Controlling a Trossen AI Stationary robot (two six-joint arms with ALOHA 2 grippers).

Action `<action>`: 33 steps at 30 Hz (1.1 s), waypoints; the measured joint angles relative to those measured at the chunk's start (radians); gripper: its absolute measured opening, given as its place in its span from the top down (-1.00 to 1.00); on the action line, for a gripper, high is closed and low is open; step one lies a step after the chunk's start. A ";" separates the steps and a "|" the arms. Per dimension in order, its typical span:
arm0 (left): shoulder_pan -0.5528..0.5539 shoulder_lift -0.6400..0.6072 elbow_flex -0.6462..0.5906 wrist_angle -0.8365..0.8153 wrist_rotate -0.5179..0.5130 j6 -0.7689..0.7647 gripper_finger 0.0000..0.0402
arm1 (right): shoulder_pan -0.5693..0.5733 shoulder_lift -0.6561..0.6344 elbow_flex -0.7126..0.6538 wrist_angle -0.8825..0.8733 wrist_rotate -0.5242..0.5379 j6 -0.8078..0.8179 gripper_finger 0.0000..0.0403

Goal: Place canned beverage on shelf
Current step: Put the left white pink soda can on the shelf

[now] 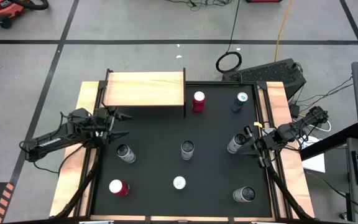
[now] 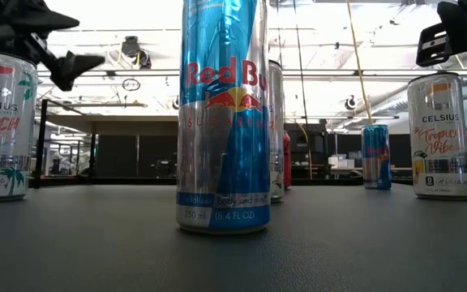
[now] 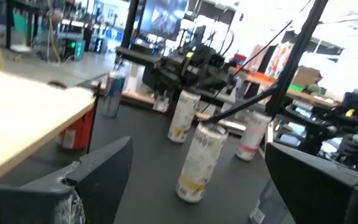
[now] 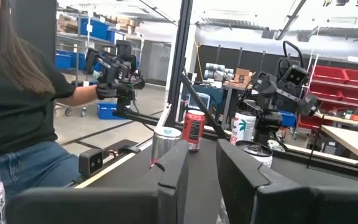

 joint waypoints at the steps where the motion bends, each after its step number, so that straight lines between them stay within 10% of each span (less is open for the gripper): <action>1: -0.002 0.000 0.001 0.017 0.000 -0.003 -0.86 | 0.000 0.000 0.000 0.000 0.000 0.000 0.66; 33: -0.003 0.000 0.001 0.210 0.081 -0.092 -0.86 | 0.000 0.000 0.000 0.012 0.002 -0.037 0.66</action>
